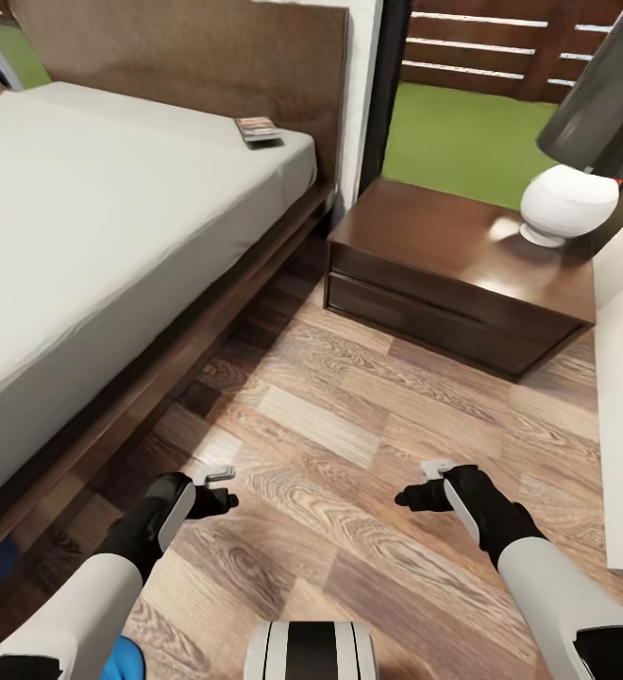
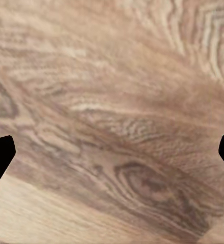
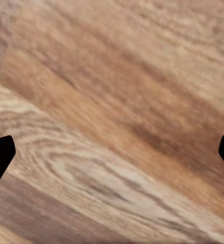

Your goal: In the bedroom, move the book from the bed onto either nightstand, and place the two sandals side by side next to the bed.

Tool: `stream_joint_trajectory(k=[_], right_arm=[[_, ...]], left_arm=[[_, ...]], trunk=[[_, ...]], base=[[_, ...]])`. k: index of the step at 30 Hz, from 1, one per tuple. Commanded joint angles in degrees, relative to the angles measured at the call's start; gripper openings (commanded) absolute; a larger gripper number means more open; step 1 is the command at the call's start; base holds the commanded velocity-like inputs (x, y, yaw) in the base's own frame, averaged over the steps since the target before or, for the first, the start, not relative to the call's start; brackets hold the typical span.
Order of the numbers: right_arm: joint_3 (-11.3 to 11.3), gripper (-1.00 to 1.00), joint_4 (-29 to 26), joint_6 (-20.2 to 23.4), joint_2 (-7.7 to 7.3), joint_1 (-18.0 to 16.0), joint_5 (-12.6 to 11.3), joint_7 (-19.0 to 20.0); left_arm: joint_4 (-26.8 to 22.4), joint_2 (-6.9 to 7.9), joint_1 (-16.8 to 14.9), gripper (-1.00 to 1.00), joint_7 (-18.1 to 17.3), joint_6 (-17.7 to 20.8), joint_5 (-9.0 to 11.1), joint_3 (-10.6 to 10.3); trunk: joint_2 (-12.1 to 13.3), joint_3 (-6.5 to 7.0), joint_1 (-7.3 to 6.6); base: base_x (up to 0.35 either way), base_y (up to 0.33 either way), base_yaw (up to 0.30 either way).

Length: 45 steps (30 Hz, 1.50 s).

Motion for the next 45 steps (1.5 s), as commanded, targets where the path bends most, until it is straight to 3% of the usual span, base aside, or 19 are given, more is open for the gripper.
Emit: stream_joint_trajectory(k=[1,24,30,37,45], right_arm=[[0.0,1.00,0.0,0.0,0.00,0.0,0.0,0.0],[0.0,1.00,-0.2,-0.1,0.08,0.0,0.1,0.0],[0.1,1.00,-0.3,-0.7,0.09,0.0,0.2,0.0],[0.2,1.00,0.0,-3.3,0.15,0.0,0.2,0.2],[0.3,1.00,1.3,-13.3,0.09,0.6,-0.1,0.2]], left_arm=[[0.0,0.01,0.0,1.00,0.0,0.0,0.0,0.0],[0.7,-0.05,0.0,1.00,0.1,0.0,0.0,-0.1],[1.3,-0.05,0.0,1.00,0.2,0.0,-0.1,-0.1],[1.5,-0.11,0.0,1.00,0.4,0.0,-0.1,-0.1],[1.4,-0.18,0.0,1.00,0.5,-0.2,0.0,0.0]], trunk=[[0.0,0.23,-0.02],[0.3,5.32,-0.61],[0.4,6.65,-0.77],[0.5,8.20,-0.95],[0.6,9.98,-1.16]], base=[[0.000,0.000,-0.275],[0.000,0.000,-0.274],[0.000,0.000,-0.059],[0.000,0.000,-0.006],[0.000,0.000,0.000]])
